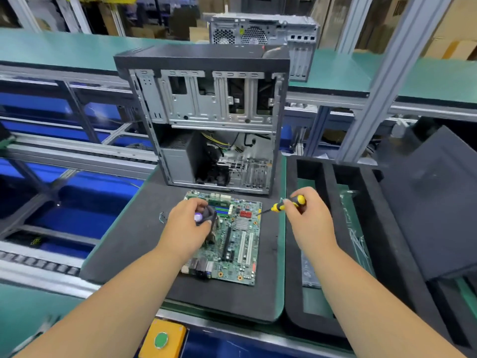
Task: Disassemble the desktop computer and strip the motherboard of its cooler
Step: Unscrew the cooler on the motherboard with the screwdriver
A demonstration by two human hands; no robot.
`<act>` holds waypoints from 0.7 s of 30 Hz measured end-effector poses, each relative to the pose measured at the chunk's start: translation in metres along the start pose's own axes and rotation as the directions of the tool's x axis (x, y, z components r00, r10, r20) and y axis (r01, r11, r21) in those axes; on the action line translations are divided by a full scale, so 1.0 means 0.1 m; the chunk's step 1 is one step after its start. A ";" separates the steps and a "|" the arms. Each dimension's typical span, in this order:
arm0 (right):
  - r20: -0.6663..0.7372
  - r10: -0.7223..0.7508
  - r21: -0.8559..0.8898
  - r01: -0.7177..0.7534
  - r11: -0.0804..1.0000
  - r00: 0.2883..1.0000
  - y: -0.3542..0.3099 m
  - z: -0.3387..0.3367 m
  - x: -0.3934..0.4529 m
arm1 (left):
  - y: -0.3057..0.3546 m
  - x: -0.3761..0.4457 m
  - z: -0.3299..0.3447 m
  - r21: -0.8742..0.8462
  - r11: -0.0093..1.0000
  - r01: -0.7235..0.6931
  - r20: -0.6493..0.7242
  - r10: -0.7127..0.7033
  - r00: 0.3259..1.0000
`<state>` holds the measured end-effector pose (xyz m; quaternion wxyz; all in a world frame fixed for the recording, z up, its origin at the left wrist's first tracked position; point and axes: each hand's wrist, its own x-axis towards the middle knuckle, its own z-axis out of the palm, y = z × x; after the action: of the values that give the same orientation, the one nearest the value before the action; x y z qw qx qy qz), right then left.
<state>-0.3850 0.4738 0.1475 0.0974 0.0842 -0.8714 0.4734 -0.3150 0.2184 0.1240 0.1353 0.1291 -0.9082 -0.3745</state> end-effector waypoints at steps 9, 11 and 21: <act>0.129 -0.124 -0.119 0.140 0.983 0.984 -0.55 0.68 0.20 | -0.30 0.54 0.13 0.250 0.914 -0.320 0.324 0.233 0.917; 0.148 -0.128 -0.149 0.150 0.977 0.981 -0.61 0.80 0.23 | -0.32 0.65 0.18 0.271 0.887 -0.374 0.372 0.262 0.891; 0.134 -0.167 -0.227 0.194 0.954 0.977 -0.79 0.95 0.27 | -0.39 0.84 0.26 0.282 0.852 -0.442 0.417 0.305 0.856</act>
<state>-0.4006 0.3500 0.1675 0.1004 0.1778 -0.9147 0.3486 -0.3966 0.1808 0.0909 0.0127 -0.1002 -0.9784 -0.1803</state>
